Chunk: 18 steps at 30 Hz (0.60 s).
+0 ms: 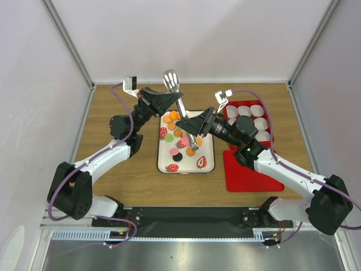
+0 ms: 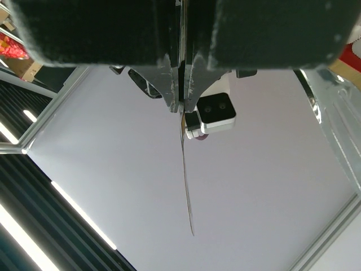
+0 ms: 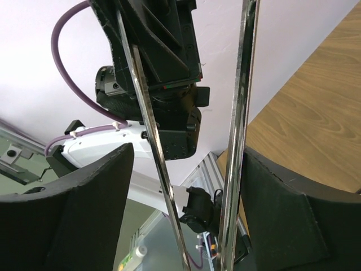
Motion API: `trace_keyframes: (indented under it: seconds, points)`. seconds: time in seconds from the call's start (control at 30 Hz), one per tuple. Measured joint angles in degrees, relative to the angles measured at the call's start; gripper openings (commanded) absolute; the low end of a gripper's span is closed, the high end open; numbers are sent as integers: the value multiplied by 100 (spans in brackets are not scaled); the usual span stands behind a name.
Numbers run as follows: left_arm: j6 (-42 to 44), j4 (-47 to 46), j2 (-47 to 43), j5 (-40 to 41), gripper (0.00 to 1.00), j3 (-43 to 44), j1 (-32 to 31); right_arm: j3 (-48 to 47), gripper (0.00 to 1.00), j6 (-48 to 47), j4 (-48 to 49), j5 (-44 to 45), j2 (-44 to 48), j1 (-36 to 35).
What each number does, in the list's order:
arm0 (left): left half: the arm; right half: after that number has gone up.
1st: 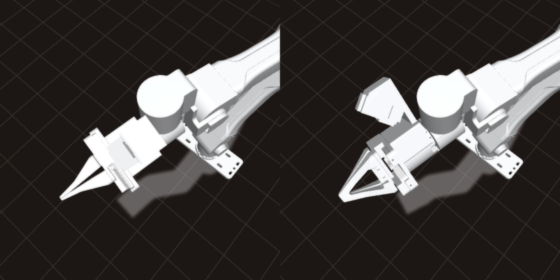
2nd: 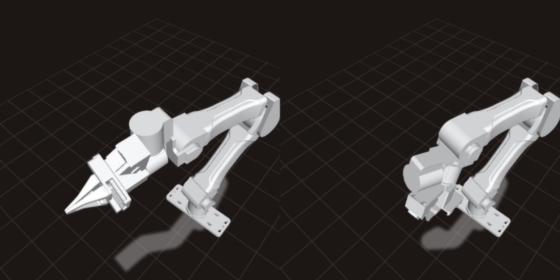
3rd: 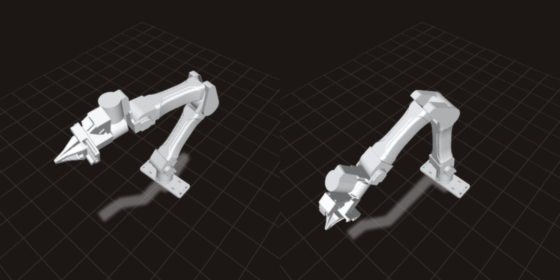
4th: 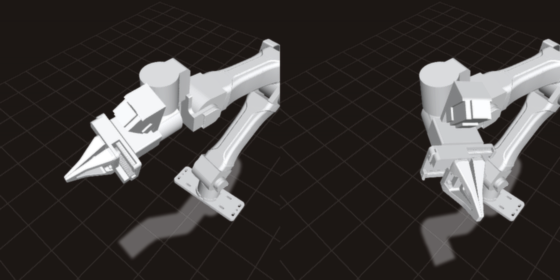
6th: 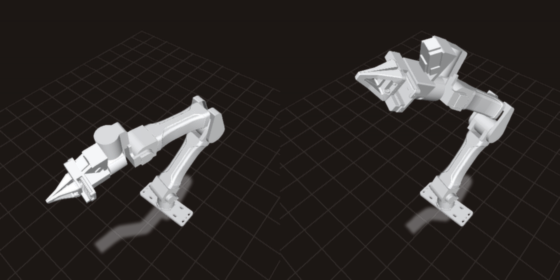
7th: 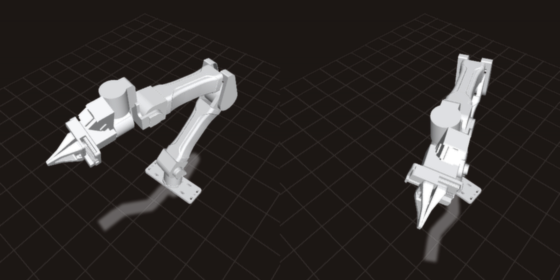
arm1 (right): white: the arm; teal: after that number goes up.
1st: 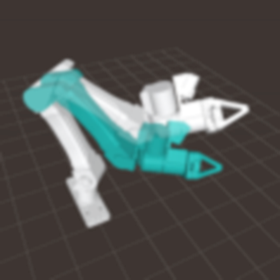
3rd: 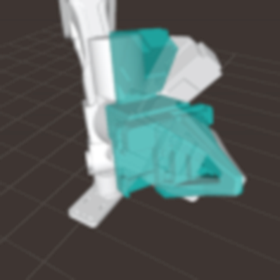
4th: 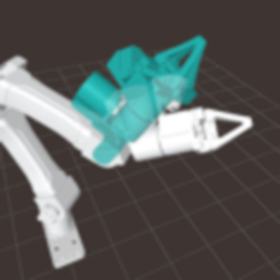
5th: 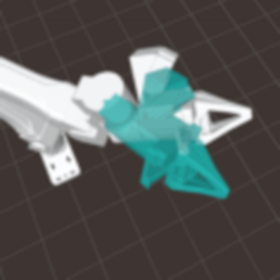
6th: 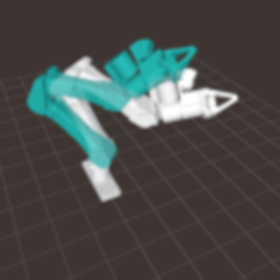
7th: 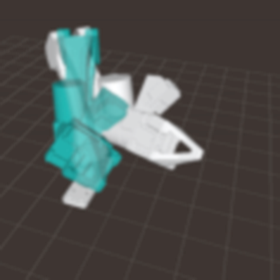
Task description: Pack the cookies
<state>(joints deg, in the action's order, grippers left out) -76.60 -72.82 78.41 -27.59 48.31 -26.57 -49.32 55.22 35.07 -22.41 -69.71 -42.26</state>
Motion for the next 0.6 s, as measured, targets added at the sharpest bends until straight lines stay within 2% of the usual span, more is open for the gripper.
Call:
trace_keyframes:
  seconds: [0.07, 0.17, 0.23, 0.3, 0.6]
  points:
    - [-13, -7, 33, -4, 3, 17, -11, -11, 69, -15, -92, 42, 0, 0]
    - [-15, -17, 57, -9, 12, 20, -20, -42, 62, -76, -205, 79, 0, -2]
    - [-11, -26, 59, -7, 13, 26, -22, -70, 57, -109, -304, 101, 0, -2]
    - [7, -28, 66, -24, 21, 39, -22, -98, 56, -153, -367, 103, 0, -20]
    - [61, -26, 109, -116, 41, 107, -42, -278, 55, -568, -855, 352, 238, -92]
